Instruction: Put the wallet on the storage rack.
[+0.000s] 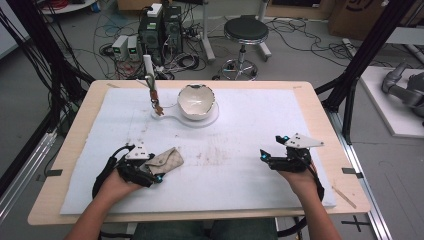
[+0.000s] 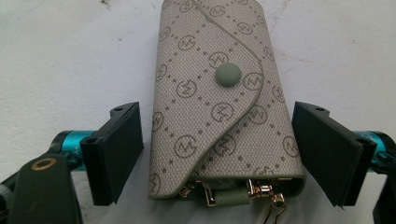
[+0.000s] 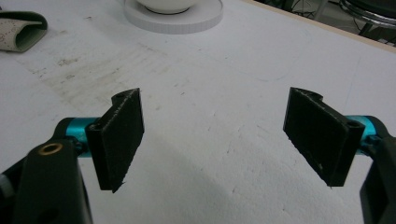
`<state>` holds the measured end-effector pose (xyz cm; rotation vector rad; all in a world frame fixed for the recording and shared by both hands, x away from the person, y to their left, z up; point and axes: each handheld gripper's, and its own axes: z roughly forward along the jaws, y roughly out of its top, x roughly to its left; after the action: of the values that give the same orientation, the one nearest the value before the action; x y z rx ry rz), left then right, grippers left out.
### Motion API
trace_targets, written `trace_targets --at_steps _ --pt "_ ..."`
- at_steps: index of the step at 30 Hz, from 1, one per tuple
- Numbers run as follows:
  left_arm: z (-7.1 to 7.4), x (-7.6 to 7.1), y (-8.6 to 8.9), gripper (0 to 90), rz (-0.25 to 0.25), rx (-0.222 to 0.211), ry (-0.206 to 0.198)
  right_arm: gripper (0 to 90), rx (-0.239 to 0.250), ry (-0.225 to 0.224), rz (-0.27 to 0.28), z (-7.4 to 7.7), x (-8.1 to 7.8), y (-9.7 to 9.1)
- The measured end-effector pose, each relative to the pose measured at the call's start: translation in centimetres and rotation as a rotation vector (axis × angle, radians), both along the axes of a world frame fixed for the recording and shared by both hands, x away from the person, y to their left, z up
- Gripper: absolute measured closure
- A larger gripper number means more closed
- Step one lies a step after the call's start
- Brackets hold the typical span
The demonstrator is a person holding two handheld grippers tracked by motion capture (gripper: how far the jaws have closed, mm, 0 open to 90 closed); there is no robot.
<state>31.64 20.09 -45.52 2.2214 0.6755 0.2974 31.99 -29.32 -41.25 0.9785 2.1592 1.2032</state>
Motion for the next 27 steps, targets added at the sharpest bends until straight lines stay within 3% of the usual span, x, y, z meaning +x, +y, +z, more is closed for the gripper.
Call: trace_targets --at_steps 6,10,16,20,27 --pt "0.0 0.0 0.0 18.8 0.009 -0.001 0.004 20.8 0.000 0.002 0.000 -0.1 0.0 0.1" --pt "0.3 -0.1 0.0 28.5 0.034 0.000 0.011 20.8 0.002 0.004 0.000 -0.1 0.0 0.0" --pt "0.6 -0.1 -0.1 32.0 0.033 0.014 0.015 20.8 0.003 0.005 0.000 -0.1 0.1 0.1" --pt "0.7 0.1 0.1 34.4 0.038 -0.017 0.044 20.8 0.002 0.008 0.003 -0.1 0.0 0.1" --pt "1.3 -0.2 -0.7 35.2 0.005 -0.008 0.012 20.8 0.001 0.002 0.005 -0.1 0.0 0.1"
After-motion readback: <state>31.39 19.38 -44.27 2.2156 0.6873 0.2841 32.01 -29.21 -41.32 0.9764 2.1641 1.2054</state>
